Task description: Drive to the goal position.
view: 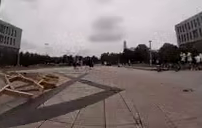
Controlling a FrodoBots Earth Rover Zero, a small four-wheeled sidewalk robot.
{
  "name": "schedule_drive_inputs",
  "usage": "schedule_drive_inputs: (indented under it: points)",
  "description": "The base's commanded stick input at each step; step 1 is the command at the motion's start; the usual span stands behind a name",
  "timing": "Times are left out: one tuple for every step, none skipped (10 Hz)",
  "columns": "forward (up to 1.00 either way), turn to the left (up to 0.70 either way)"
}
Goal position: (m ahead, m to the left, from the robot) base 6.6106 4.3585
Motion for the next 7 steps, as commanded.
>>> schedule_drive_inputs:
  points:
    - [0.70, 0.01]
    - [0.70, 0.01]
    - [0.70, 0.01]
    - [0.70, 0.01]
    - [0.70, 0.01]
    - [0.70, 0.01]
    - [0.70, 0.01]
